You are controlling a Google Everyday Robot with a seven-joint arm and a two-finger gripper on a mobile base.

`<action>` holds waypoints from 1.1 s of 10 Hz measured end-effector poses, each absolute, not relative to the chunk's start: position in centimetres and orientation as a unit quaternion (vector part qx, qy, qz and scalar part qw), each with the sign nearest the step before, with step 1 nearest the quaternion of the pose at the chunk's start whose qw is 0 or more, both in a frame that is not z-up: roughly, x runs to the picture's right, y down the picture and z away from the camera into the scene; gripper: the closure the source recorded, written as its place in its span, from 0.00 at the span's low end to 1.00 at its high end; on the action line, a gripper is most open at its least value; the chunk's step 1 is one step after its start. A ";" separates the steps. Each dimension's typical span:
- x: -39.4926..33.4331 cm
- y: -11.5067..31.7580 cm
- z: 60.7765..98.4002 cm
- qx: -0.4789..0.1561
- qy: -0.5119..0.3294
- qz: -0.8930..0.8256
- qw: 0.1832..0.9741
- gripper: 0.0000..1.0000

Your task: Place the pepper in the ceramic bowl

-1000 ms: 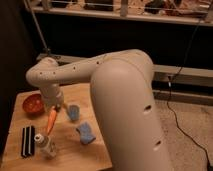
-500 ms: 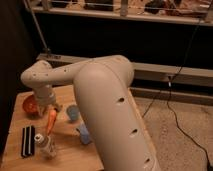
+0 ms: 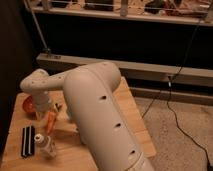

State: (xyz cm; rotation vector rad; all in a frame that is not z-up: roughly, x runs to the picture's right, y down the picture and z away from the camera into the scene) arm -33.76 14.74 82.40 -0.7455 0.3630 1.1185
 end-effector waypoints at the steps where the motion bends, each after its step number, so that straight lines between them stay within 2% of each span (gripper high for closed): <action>1: -33.6 14.9 83.3 -0.338 0.172 0.519 0.766 0.35; 4: -32.8 15.1 85.6 -0.315 0.186 0.539 0.759 0.35; 5: -32.6 15.2 86.3 -0.309 0.189 0.545 0.756 0.38; 8: -33.1 16.3 87.0 -0.316 0.190 0.551 0.749 0.63; 10: -33.2 16.7 87.1 -0.328 0.189 0.551 0.744 0.91; 11: -33.1 16.5 87.0 -0.330 0.190 0.549 0.744 0.96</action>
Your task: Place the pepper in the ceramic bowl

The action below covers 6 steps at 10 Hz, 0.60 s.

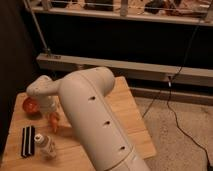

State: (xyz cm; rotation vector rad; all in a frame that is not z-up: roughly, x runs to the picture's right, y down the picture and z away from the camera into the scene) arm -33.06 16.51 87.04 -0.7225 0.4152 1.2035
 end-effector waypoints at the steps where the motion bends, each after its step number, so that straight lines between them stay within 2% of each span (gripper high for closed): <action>1: -33.3 15.7 86.3 -0.333 0.186 0.539 0.751 1.00; 6: -30.6 8.2 82.1 -0.292 0.171 0.476 0.812 1.00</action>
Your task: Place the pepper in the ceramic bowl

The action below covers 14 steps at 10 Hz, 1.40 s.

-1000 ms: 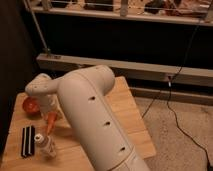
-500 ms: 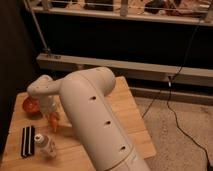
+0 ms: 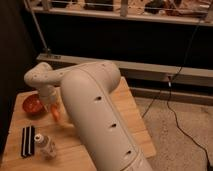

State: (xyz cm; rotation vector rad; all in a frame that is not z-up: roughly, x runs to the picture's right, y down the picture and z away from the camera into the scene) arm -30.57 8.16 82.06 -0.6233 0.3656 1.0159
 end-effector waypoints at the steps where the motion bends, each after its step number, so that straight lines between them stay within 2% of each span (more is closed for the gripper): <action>1: -31.2 7.1 81.1 -0.283 0.161 0.462 0.825 1.00; 4: -33.4 5.1 79.9 -0.281 0.122 0.459 0.834 1.00; 8: -36.7 2.8 81.1 -0.261 0.057 0.488 0.831 1.00; 14: -43.9 3.6 81.1 -0.254 0.013 0.468 0.846 1.00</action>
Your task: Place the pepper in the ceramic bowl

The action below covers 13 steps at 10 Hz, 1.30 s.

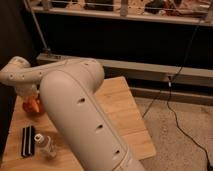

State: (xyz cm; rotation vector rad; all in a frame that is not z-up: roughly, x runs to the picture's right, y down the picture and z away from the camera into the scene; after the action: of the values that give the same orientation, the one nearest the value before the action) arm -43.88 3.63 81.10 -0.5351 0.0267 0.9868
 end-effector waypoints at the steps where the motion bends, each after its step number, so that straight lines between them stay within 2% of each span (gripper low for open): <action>1: -44.9 3.2 81.2 -0.248 0.007 0.465 0.850 1.00; 6: -45.4 1.1 83.8 -0.216 0.014 0.486 0.846 1.00; 7: -45.4 1.3 84.2 -0.218 0.018 0.488 0.845 0.97; 8: -45.5 1.8 84.7 -0.222 0.023 0.490 0.842 0.87; 9: -45.7 2.7 85.3 -0.231 0.024 0.489 0.840 0.73; 13: -45.8 3.6 86.3 -0.235 0.018 0.486 0.842 0.36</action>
State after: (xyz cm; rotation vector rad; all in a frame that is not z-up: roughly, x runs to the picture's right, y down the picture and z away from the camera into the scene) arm -45.84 3.57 86.28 -0.4955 0.0388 1.0263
